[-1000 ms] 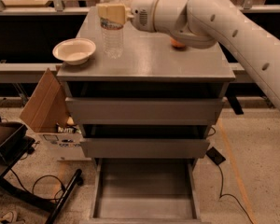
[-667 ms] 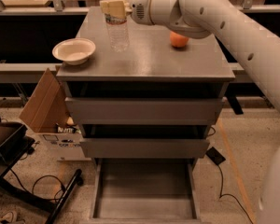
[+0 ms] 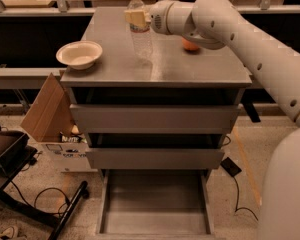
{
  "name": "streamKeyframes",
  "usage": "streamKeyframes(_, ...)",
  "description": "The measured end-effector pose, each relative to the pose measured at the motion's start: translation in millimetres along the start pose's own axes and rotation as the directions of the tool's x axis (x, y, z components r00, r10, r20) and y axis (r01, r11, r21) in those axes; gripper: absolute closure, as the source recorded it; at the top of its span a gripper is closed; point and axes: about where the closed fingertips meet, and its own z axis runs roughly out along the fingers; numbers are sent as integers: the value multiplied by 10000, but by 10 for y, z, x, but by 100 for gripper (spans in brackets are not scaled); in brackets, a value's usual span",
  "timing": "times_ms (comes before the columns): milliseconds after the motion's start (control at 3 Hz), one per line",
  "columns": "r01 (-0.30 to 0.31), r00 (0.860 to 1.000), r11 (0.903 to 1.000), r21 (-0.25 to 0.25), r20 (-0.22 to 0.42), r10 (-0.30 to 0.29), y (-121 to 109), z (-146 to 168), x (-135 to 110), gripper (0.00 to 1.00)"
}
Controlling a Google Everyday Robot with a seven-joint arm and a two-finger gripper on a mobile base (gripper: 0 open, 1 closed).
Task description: Pick water bottle from bottom drawer and place on counter
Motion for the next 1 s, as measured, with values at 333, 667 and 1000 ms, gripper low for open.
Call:
streamKeyframes(333,-766,9943,9951,618,786,716,-417,-117,297,100)
streamKeyframes(667,-766,9943,9951,618,786,716,-417,-117,297,100)
streamKeyframes(1000,-769,9943,9954,577,781,723,-395,-95,299,82)
